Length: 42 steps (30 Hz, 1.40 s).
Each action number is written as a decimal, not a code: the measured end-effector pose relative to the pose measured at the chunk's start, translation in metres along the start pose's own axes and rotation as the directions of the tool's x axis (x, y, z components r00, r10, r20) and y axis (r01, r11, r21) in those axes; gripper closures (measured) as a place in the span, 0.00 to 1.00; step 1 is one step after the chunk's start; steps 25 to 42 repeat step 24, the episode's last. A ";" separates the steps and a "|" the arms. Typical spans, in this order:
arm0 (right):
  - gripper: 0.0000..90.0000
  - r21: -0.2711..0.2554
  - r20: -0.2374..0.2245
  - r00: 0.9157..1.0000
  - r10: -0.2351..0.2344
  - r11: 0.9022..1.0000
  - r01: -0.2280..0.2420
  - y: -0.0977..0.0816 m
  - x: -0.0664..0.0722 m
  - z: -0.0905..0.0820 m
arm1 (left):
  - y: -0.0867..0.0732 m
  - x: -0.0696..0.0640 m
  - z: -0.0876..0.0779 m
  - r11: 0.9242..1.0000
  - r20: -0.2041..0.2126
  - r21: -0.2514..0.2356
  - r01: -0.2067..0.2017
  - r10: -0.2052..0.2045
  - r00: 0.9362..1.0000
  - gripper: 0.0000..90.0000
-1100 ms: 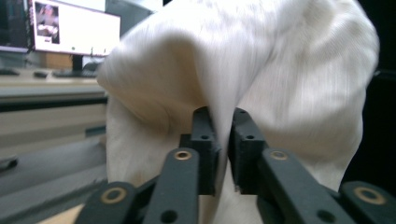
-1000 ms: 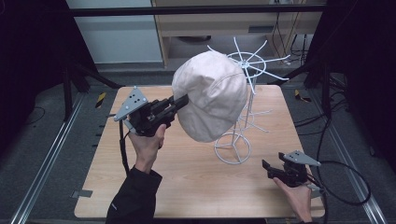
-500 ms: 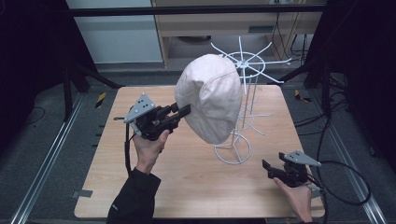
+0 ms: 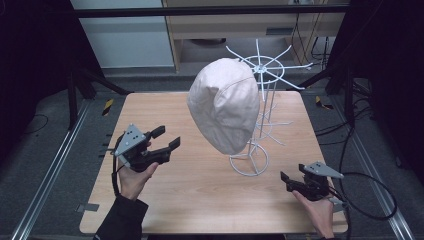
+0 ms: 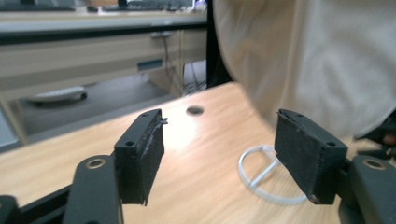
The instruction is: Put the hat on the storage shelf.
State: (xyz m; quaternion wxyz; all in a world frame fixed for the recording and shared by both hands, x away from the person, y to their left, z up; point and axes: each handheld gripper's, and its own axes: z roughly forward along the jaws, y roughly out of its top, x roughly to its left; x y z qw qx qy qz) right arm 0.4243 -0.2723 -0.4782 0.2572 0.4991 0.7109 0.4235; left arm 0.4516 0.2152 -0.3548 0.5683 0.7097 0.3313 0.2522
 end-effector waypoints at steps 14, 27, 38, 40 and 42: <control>0.24 0.006 -0.002 1.000 0.012 1.000 -0.012 -0.001 0.000 -0.001 | -0.071 0.028 -0.025 0.979 -0.156 0.190 0.080 -0.050 0.986 0.27; 0.22 0.018 0.004 1.000 0.016 1.000 -0.016 -0.001 -0.001 0.000 | -0.111 0.052 -0.039 0.945 -0.248 0.280 0.169 -0.099 0.964 0.23; 0.22 0.018 0.004 1.000 0.016 1.000 -0.016 -0.001 -0.001 0.000 | -0.111 0.052 -0.039 0.945 -0.248 0.280 0.169 -0.099 0.964 0.23; 0.22 0.018 0.004 1.000 0.016 1.000 -0.016 -0.001 -0.001 0.000 | -0.111 0.052 -0.039 0.945 -0.248 0.280 0.169 -0.099 0.964 0.23; 0.22 0.018 0.004 1.000 0.016 1.000 -0.016 -0.001 -0.001 0.000 | -0.111 0.052 -0.039 0.945 -0.248 0.280 0.169 -0.099 0.964 0.23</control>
